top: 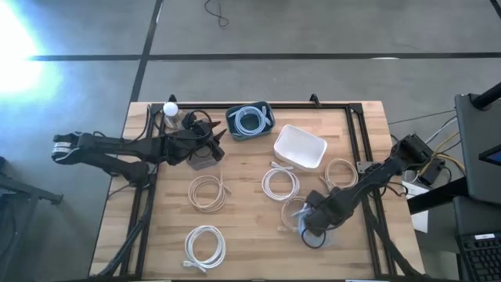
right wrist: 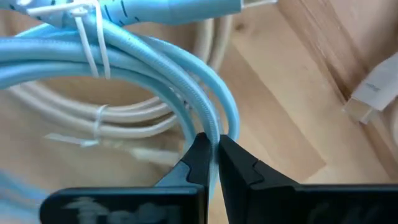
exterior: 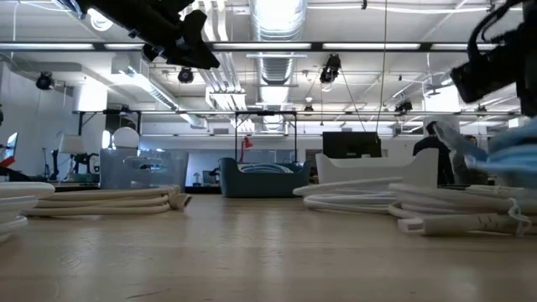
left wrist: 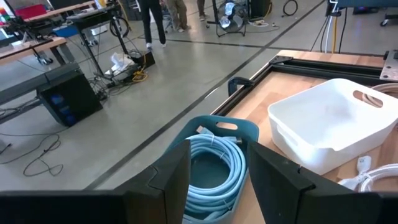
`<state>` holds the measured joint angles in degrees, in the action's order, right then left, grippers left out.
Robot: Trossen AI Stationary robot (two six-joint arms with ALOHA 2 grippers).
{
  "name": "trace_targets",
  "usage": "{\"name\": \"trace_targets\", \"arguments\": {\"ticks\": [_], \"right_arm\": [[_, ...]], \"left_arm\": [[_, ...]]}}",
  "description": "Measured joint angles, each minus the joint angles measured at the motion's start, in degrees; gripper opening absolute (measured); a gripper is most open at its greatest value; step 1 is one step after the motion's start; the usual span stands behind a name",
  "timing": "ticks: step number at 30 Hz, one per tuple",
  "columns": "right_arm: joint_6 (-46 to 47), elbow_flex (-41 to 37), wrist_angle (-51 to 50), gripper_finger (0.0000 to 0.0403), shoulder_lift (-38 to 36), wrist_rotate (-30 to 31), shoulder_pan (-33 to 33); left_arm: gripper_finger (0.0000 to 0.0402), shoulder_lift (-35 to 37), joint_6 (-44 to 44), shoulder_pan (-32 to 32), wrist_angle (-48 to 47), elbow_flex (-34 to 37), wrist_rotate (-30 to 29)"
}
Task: Sort HDMI cables
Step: Put the blue HDMI cable into the blue bin
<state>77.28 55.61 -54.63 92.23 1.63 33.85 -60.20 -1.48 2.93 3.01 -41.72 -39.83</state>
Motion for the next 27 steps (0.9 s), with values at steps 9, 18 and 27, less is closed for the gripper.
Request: {"name": "trace_targets", "arguments": {"ticks": [9, 18, 27], "right_arm": [[-8.48, 11.25, -5.53, 0.0014, 0.0, 15.2, 0.0], [-20.88, 14.46, -5.75, 0.0013, -0.13, 35.6, -2.66], [-23.58, 14.45, -5.27, 0.0013, -0.15, 56.72, -10.93]], "left_arm": [[0.0163, 0.02, -0.52, -0.01, -0.03, 0.6, 0.04], [0.0163, 0.02, -1.65, -0.01, -0.28, 0.73, 2.85], [0.0163, 0.02, -2.04, -0.01, -0.26, 0.73, 2.93]]}}
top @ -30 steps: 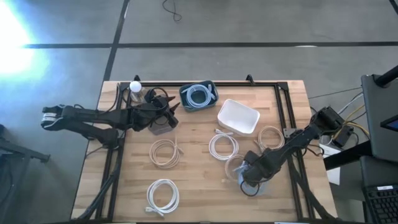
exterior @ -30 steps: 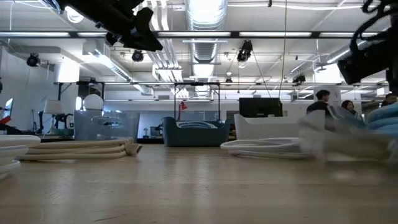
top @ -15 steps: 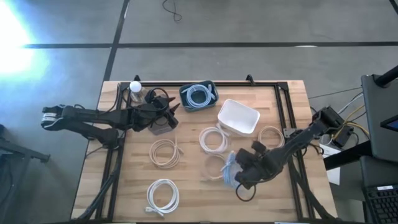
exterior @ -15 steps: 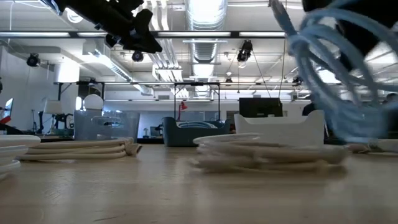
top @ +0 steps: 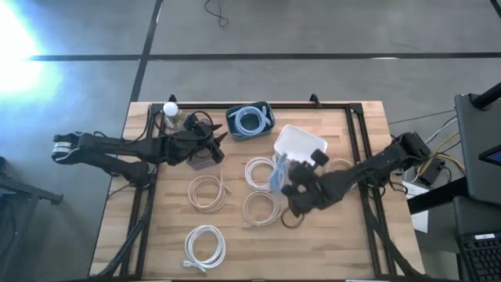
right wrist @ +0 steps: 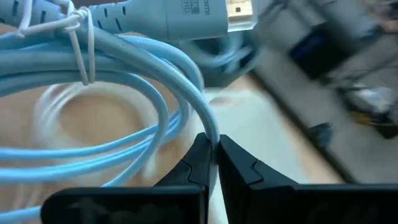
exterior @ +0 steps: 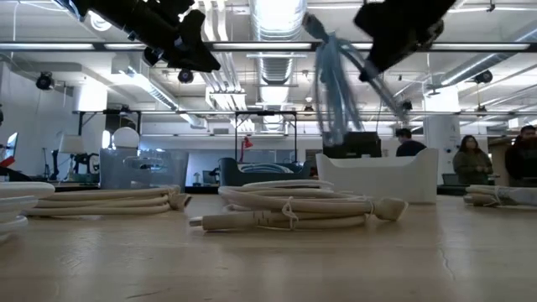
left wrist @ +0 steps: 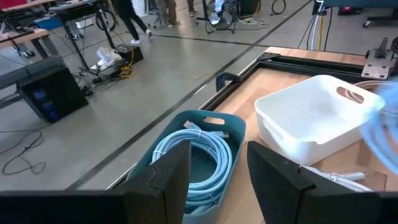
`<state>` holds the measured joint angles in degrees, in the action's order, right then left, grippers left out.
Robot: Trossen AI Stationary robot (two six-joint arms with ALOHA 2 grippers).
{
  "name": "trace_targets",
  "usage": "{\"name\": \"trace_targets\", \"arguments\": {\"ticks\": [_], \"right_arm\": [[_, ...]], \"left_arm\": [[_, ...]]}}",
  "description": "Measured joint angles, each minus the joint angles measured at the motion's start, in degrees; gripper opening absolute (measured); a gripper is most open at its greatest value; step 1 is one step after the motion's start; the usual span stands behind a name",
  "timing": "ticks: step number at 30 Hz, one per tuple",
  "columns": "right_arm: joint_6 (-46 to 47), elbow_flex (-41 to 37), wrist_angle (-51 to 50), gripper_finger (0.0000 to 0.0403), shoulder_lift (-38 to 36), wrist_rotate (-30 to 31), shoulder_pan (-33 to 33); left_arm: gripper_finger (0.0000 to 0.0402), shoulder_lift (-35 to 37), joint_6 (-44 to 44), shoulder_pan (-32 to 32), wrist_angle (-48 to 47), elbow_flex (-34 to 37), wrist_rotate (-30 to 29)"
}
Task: Sort HDMI cables
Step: Put the blue HDMI cable into the blue bin
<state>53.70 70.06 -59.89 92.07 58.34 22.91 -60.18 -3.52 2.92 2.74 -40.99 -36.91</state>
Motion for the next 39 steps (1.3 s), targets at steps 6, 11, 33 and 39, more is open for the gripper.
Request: {"name": "trace_targets", "arguments": {"ticks": [6, 11, 33, 39], "right_arm": [[-3.54, 0.0, 7.72, 0.0013, -0.07, 4.26, -9.76], [-13.98, 0.0, 21.02, 0.0013, -0.06, 2.94, -18.41], [-21.12, 6.73, 42.66, 0.0013, 14.45, -11.97, -35.11], [-19.79, 10.03, 42.23, 0.0013, 19.62, -11.97, -35.78]], "left_arm": [[0.0163, 0.0, -0.18, 0.0, 0.0, 0.02, 0.02], [0.0163, 0.0, -0.18, 0.0, -0.28, 0.02, 0.02], [0.0163, 0.0, -1.47, 0.0, -2.45, 0.09, 0.04], [0.0163, 0.0, -1.47, -0.04, -2.78, 0.09, 0.04]]}}
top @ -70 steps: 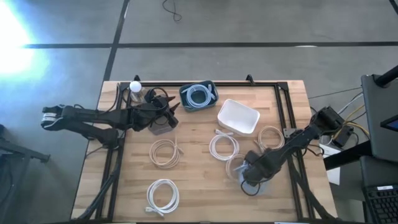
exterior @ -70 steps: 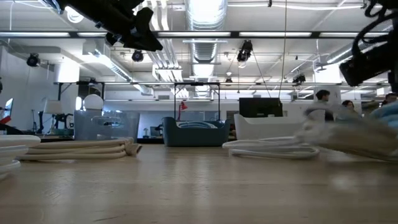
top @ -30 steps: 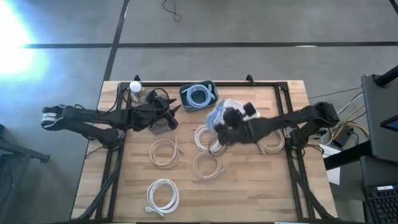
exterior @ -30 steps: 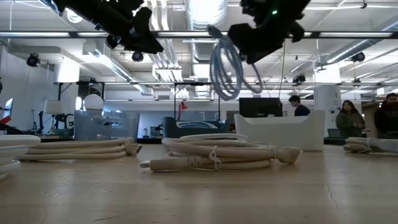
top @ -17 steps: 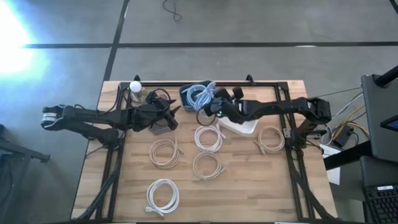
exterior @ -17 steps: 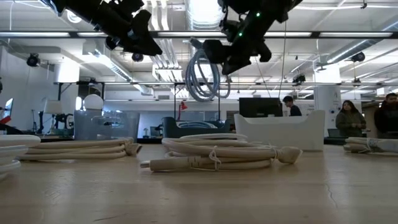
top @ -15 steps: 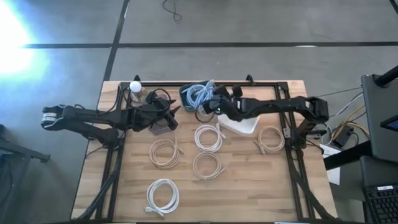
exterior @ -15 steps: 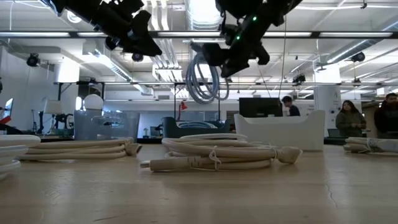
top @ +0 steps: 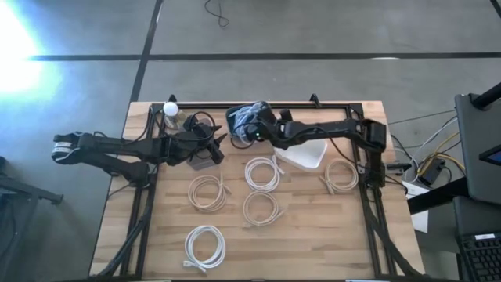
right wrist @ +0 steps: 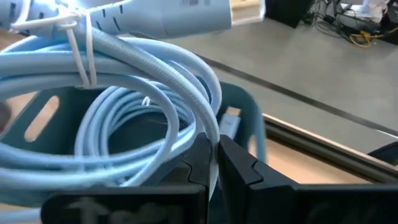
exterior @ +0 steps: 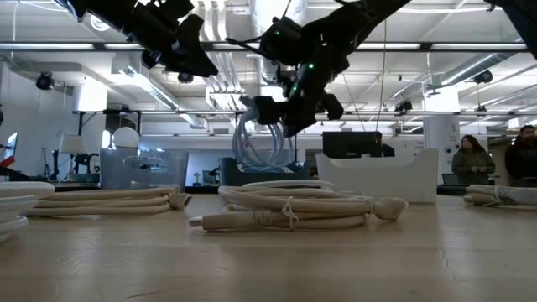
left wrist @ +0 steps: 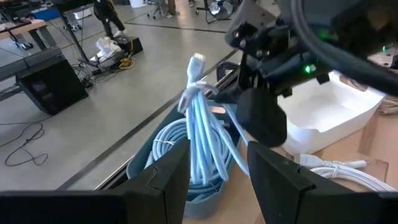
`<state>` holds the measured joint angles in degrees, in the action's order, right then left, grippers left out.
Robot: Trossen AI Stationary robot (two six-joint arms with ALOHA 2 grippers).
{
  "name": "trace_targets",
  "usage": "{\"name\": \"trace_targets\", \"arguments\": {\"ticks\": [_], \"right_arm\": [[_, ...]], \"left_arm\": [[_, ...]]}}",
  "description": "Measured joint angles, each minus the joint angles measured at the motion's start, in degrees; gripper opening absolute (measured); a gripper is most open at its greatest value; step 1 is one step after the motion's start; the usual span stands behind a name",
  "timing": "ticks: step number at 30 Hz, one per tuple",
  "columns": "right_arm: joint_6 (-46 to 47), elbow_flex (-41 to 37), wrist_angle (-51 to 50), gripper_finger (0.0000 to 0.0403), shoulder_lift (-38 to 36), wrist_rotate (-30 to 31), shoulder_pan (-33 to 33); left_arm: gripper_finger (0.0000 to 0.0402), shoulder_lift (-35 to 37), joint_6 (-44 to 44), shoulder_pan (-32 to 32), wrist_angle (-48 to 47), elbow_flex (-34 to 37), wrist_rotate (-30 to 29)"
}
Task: Sort HDMI cables
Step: Put the blue HDMI cable into the blue bin, then put the top white HDMI cable into the white bin
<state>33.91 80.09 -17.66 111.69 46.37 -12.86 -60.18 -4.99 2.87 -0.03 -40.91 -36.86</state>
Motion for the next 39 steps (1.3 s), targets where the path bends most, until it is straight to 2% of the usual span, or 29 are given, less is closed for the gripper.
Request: {"name": "trace_targets", "arguments": {"ticks": [7, 16, 22, 26, 31, 39], "right_arm": [[-1.05, 3.65, -0.48, 0.0021, 4.77, 0.21, -1.05], [-2.43, 4.73, -2.04, 0.0093, 4.86, 0.26, -3.87], [-2.44, 4.59, -1.45, 0.0118, 4.71, -0.24, -6.62], [-2.93, 4.44, -1.43, 0.0127, 4.71, -0.53, -6.97], [-8.2, 4.66, -1.31, 0.0132, 4.71, -0.98, -6.34], [-14.5, 4.66, 0.32, 0.0116, 4.71, -1.69, -5.21]], "left_arm": [[0.0163, 0.0, 0.02, -0.02, -1.04, 0.02, 0.0], [0.0163, -0.02, -1.15, -0.02, -4.05, 0.02, -0.02], [0.0163, -0.02, -2.44, -0.02, -4.58, 0.02, -0.02], [0.0163, -0.02, -2.74, -0.02, -5.05, 0.02, -0.02], [0.0163, -0.02, -2.78, -0.02, -5.16, 0.02, -0.02], [0.0163, -0.02, -3.68, -0.02, -5.22, 0.09, -0.02]]}}
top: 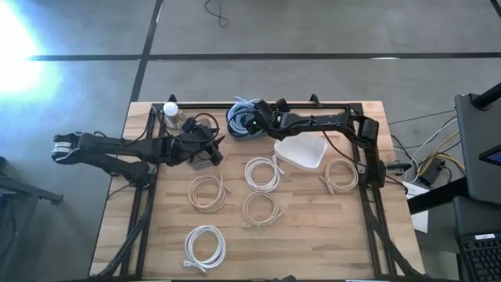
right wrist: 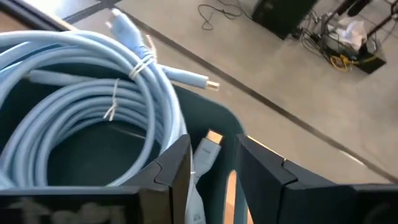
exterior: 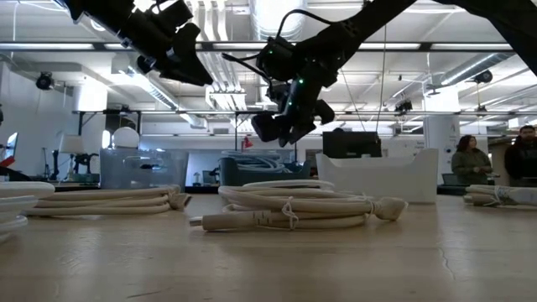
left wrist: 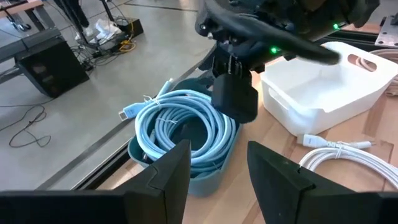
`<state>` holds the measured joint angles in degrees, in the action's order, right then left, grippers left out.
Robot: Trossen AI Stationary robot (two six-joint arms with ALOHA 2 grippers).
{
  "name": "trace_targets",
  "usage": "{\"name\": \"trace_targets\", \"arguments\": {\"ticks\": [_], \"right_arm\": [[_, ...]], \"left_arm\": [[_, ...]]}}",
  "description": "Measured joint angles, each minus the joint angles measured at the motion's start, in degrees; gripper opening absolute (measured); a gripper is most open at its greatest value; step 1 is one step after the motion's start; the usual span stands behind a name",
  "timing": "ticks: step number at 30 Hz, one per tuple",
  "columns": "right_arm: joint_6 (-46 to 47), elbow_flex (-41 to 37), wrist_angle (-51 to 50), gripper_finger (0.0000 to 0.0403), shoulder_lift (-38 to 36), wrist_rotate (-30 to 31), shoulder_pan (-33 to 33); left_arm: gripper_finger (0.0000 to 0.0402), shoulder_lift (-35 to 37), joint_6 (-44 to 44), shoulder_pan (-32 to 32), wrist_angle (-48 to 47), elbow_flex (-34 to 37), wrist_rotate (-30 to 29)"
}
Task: Sort HDMI cables
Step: Put the top white HDMI cable into the white bin
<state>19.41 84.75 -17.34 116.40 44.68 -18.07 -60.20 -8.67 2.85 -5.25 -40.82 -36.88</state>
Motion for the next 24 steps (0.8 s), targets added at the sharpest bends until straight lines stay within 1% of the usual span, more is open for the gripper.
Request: {"name": "trace_targets", "arguments": {"ticks": [5, 8, 10, 13, 15, 17, 19, 24], "right_arm": [[-5.73, 0.0, 0.17, 0.0093, 0.0, -0.85, 1.62], [-9.92, 0.14, -0.05, 0.0076, -0.5, -4.06, 3.28], [-10.4, 0.28, -0.27, 0.0064, -1.32, -9.32, 4.74], [-10.42, 0.28, -1.6, 0.0051, -2.84, -20.01, 7.23], [-10.36, 0.26, -3.62, 0.0047, -3.68, -25.77, 9.01], [-9.79, 0.26, -6.32, 0.0046, -4.59, -28.73, 10.63], [-7.69, 0.26, -9.51, 0.0045, -5.06, -29.32, 12.23], [2.21, -0.04, -20.52, 0.0045, -5.33, -30.8, 15.18]], "left_arm": [[0.0163, 0.0, -0.16, 0.0, -0.06, 0.38, 0.0], [0.0163, 0.0, -0.46, 0.0, -0.28, 0.99, -0.01], [0.0163, 0.0, -1.04, 0.0, -0.3, 1.45, 0.0], [0.0163, 0.0, -2.52, 0.01, -0.63, 2.46, 0.0], [0.0163, 0.0, -3.47, 0.0, -0.81, 3.22, 0.0], [0.0163, 0.0, -4.38, 0.0, -0.99, 3.92, 0.02], [0.0163, 0.0, -5.42, 0.02, -0.94, 4.24, 0.27], [0.0163, 0.0, -7.29, 0.03, -0.83, 4.33, 4.23]]}}
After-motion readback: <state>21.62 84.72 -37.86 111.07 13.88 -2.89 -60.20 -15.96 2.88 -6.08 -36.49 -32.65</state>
